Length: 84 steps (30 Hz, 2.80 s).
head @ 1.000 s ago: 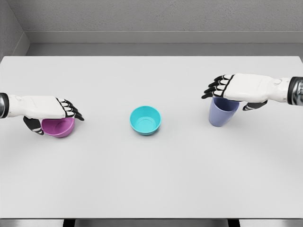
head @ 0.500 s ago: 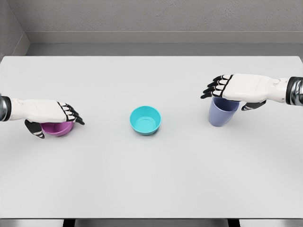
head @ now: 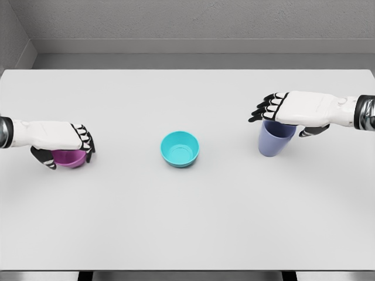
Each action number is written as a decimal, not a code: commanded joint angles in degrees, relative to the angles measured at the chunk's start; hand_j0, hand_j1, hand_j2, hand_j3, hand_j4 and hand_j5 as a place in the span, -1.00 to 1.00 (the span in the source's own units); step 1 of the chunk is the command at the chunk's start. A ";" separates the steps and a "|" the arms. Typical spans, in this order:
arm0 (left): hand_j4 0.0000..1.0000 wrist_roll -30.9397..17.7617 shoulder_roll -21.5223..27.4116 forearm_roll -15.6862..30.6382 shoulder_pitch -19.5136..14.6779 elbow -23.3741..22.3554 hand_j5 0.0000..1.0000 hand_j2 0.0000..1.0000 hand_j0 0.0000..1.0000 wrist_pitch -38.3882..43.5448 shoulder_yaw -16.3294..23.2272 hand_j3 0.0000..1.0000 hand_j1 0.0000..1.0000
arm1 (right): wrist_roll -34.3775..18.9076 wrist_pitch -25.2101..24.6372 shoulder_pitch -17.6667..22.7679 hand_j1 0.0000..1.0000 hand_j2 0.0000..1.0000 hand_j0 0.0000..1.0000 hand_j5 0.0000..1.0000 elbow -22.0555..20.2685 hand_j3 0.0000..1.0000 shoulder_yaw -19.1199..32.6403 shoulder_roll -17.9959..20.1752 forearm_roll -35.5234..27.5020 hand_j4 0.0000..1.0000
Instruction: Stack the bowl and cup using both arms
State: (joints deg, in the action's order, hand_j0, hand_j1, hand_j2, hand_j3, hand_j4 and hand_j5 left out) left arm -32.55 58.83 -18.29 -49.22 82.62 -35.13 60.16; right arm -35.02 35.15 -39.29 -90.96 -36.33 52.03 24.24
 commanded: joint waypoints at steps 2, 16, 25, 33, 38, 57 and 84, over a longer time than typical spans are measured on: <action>0.02 0.03 -0.03 0.45 -0.79 0.44 0.02 0.02 0.02 0.13 -0.05 0.02 0.02 | 0.02 -0.15 0.00 1.00 1.00 1.00 1.00 0.00 1.00 0.03 0.00 -0.25 1.00; 0.04 0.21 -11.54 0.98 -10.11 10.37 0.04 0.04 0.04 0.13 0.04 0.04 0.04 | 0.02 -0.15 0.00 1.00 1.00 1.00 1.00 0.00 1.00 -0.06 0.08 -0.07 1.00; 0.04 0.12 -21.21 0.54 -11.25 9.40 0.04 0.04 0.04 0.13 0.39 0.04 0.04 | 0.02 -0.15 -0.09 1.00 1.00 1.00 1.00 0.00 1.00 0.20 0.00 0.19 1.00; 0.04 -0.06 -23.23 -1.75 -11.25 8.08 0.04 0.04 0.04 0.13 2.85 0.04 0.04 | 0.02 -0.15 0.00 1.00 1.00 1.00 1.00 0.00 1.00 0.29 0.00 0.63 1.00; 0.04 -0.06 -24.38 -2.63 -11.25 7.91 0.04 0.04 0.04 0.13 3.64 0.04 0.04 | 0.02 -0.15 0.00 1.00 1.00 1.00 1.00 0.00 1.00 0.20 0.00 0.63 1.00; 0.06 -0.06 -25.78 -3.77 -10.99 3.78 0.06 0.06 0.06 0.13 6.02 0.06 0.06 | 0.02 -0.15 0.09 1.00 1.00 1.00 1.00 0.00 1.00 0.03 -0.44 0.89 1.00; 1.00 0.03 -27.10 -3.51 -10.81 1.05 1.00 1.00 1.00 0.13 6.81 1.00 1.00 | 0.02 -0.15 0.88 1.00 1.00 1.00 1.00 1.31 1.00 -0.15 -2.20 2.04 1.00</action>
State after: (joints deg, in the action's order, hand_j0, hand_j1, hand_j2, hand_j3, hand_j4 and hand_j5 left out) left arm -32.56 31.69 -22.15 -60.12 84.06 -35.13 67.06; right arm -35.02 35.15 -38.41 -89.73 -36.46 49.95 26.46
